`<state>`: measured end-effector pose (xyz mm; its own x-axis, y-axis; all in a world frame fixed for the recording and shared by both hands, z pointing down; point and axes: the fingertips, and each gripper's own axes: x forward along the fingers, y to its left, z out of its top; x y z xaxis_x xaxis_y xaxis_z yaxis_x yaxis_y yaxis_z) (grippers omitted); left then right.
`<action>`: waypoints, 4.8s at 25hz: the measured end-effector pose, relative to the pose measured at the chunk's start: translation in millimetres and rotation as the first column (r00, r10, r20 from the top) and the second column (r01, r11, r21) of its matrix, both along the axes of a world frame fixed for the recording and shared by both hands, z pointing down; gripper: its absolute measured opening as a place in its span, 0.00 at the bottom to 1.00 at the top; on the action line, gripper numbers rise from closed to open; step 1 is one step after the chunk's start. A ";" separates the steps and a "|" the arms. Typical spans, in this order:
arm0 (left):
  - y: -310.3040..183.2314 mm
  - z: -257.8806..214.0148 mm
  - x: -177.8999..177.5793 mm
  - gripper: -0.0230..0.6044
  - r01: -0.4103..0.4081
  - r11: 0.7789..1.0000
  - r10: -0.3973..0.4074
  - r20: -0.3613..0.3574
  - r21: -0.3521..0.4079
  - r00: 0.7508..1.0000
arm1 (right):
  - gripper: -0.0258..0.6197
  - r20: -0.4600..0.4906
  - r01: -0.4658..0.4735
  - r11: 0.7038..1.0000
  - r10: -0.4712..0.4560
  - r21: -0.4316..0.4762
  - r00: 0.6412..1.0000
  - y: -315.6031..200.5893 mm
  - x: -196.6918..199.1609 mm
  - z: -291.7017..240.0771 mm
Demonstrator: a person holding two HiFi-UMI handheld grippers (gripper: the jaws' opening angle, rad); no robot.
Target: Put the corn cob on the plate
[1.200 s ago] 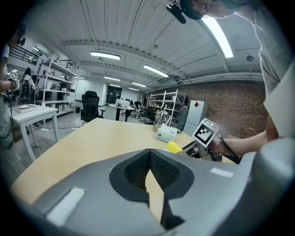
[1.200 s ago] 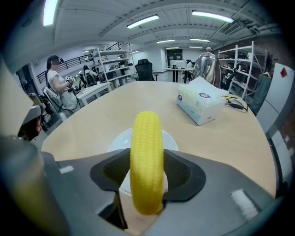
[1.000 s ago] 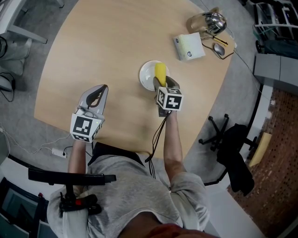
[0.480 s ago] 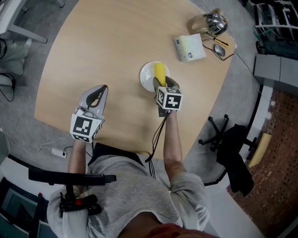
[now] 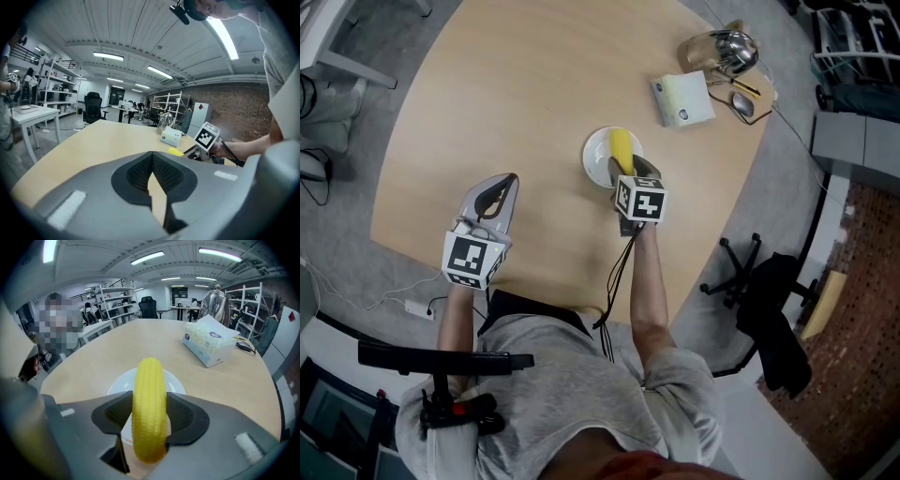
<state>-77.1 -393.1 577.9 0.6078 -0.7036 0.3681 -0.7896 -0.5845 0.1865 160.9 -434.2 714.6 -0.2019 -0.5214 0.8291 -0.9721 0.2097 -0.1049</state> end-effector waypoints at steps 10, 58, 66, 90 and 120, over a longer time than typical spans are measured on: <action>1.3 0.7 -0.4 0.07 -0.007 1.000 0.007 0.000 0.010 1.000 | 0.39 0.025 -0.010 1.000 0.009 0.028 1.000 -5.0 -1.9 -1.4; 125.0 -143.3 -1.1 0.07 -0.036 0.965 0.034 0.015 0.259 0.999 | 0.32 0.112 -0.159 0.878 0.121 0.451 0.986 140.0 27.3 -223.7; 129.2 -145.3 3.2 0.07 -0.059 0.954 0.062 -0.001 0.294 0.998 | 0.28 0.142 -0.208 0.836 0.156 0.508 0.977 158.7 34.6 -234.8; 233.4 -203.9 21.8 0.07 -0.108 0.920 0.122 -0.013 0.377 0.993 | 0.20 0.154 -0.232 0.738 0.173 0.633 0.973 296.2 27.2 -302.1; 275.5 -220.5 22.2 0.07 -0.114 0.896 0.119 0.016 0.430 0.993 | 0.09 0.170 -0.262 0.644 0.202 0.719 0.964 368.9 29.3 -322.8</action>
<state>-54.9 -117.6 357.5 0.6977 -0.7153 0.0392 -0.7100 -0.6977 -0.0952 190.2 -65.3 391.8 -0.0283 -0.9884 0.1495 -0.9962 0.0156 -0.0851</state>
